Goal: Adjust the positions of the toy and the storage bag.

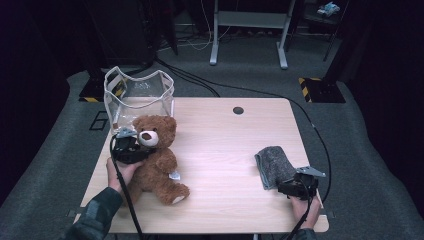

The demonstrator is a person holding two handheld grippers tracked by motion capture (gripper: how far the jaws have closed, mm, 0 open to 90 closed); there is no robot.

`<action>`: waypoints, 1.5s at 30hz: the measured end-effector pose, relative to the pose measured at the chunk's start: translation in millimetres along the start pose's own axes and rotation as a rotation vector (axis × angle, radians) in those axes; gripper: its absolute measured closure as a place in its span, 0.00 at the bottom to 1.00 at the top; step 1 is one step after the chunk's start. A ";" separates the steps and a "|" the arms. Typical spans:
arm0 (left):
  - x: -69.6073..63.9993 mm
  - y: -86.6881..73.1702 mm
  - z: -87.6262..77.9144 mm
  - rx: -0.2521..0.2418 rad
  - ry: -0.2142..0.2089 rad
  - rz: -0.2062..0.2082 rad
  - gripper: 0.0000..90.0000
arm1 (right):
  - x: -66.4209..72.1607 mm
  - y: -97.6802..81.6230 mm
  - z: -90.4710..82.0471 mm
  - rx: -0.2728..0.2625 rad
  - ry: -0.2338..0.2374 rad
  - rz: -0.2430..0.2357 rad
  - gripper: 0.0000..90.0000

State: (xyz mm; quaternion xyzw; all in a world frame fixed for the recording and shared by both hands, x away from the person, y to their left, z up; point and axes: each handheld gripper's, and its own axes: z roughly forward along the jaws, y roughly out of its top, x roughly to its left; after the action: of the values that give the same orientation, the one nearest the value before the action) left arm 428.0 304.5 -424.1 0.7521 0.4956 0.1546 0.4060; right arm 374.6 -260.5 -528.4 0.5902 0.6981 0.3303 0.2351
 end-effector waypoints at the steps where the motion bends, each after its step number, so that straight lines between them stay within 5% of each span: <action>1: 2.8 -1.3 -1.3 0.003 -0.004 -0.006 0.69 | 0.0 0.0 0.0 0.000 0.000 0.000 0.02; 8: 16.9 -8.6 -5.4 0.065 -0.030 -0.060 0.68 | 0.5 0.1 0.1 0.001 -0.004 0.005 0.02; 16: 30.5 -15.0 0.1 0.129 -0.015 -0.067 0.63 | 0.5 0.3 1.0 0.002 -0.002 -0.006 0.02; 23: 35.7 -19.9 13.4 0.148 -0.007 -0.144 0.45 | 0.2 0.6 1.3 0.005 0.003 -0.009 0.02; 33: 25.3 -5.3 -1.8 0.088 0.071 -0.081 0.16 | 0.3 0.6 1.3 0.006 0.007 -0.010 0.02; 45: 14.4 33.8 -17.6 0.038 0.094 -0.046 0.00 | -0.1 0.6 1.2 0.006 0.010 -0.010 0.02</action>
State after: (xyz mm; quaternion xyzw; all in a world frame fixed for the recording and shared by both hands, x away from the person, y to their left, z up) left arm 444.4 319.1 -389.8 0.7401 0.5341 0.1709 0.3712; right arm 375.9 -260.3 -528.8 0.5857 0.7031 0.3300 0.2317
